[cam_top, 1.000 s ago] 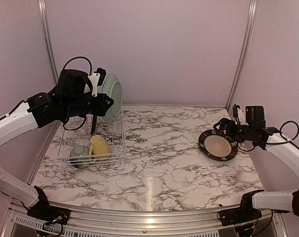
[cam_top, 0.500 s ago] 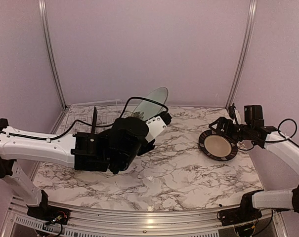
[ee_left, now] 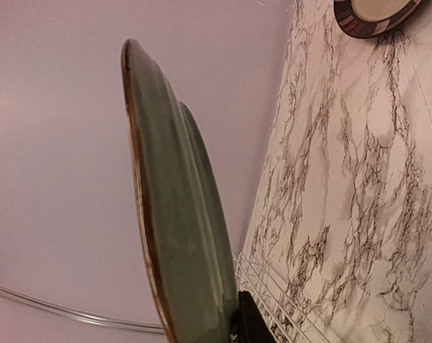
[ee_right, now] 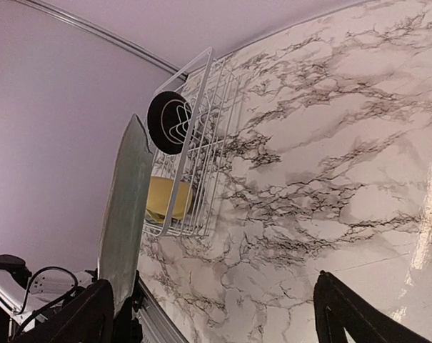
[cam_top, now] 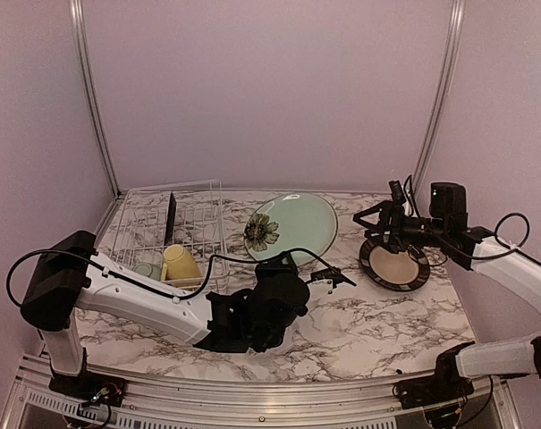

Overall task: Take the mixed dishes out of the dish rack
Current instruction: Pass from the left arm to the right

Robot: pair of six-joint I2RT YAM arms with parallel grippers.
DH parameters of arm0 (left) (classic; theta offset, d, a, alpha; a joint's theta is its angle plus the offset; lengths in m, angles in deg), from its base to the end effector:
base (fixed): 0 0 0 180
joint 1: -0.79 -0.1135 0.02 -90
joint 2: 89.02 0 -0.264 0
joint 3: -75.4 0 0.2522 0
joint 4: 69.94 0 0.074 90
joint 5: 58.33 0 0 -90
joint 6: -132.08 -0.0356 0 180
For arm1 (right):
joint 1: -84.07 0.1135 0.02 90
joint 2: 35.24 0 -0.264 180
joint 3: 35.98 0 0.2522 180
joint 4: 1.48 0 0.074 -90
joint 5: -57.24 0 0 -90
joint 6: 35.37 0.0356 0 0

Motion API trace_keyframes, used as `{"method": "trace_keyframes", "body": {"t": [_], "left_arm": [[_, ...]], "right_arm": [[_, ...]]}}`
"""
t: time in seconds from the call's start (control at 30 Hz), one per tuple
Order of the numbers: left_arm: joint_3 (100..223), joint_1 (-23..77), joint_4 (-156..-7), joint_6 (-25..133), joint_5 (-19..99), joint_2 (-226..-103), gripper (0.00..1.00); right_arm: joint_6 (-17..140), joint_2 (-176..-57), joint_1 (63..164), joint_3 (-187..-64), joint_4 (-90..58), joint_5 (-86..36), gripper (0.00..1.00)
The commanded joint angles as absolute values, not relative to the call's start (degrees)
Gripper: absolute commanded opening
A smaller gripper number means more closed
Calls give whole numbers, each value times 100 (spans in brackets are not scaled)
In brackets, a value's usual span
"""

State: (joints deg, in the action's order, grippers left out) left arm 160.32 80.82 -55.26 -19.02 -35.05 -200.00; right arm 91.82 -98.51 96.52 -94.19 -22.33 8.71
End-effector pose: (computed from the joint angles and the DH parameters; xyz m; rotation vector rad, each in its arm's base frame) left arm 0.1062 -0.4153 0.2318 1.1479 1.2643 0.7738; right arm 0.2322 0.0754 0.2831 -0.0358 2.1363 1.2607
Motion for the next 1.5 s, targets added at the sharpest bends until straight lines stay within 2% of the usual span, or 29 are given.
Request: {"method": "trace_keyframes", "body": {"t": [0.0, 0.23, 0.37, 0.5, 0.63, 0.77, 0.97, 1.07, 1.13, 1.37, 1.47], "left_arm": [[16527, 8159, -4711, -2147, -3755, -19985, 0], [16697, 8156, -5358, -1781, -3631, -20029, 0], [16664, 8124, -5396, -1698, -3726, -19984, 0], [16594, 8095, -5503, -1584, -3703, -19938, 0], [16615, 8094, -5618, -1517, -3641, -19956, 0], [16698, 8093, -5640, -1539, -3633, -20009, 0], [16757, 8095, -5775, -1523, -3674, -20071, 0], [16757, 8095, -5812, -1513, -3675, -20087, 0], [16746, 8094, -5817, -1529, -3654, -20097, 0], [16782, 8086, -5835, -1654, -3644, -20225, 0], [16807, 8075, -5822, -1727, -3666, -20272, 0]], "right_arm": [[9644, -10209, 10157, -9632, -1643, 1046, 93], [9788, -10523, 10727, -9888, -1285, 839, 86], [9422, -10144, 10589, -10114, -2311, -208, 89], [9398, -9805, 10276, -10119, -2373, -229, 90], [9237, -9959, 10662, -10519, -2487, -291, 89], [9313, -10566, 10949, -10770, -2739, -126, 83], [9702, -10947, 11218, -10549, -2201, 169, 74], [9842, -11071, 11305, -10503, -1934, 273, 57], [9983, -11156, 11300, -10414, -1689, 473, 51], [10307, -11296, 11324, -10183, -1285, 566, 49], [10394, -11320, 11325, -10118, -1166, 589, 42]]}}
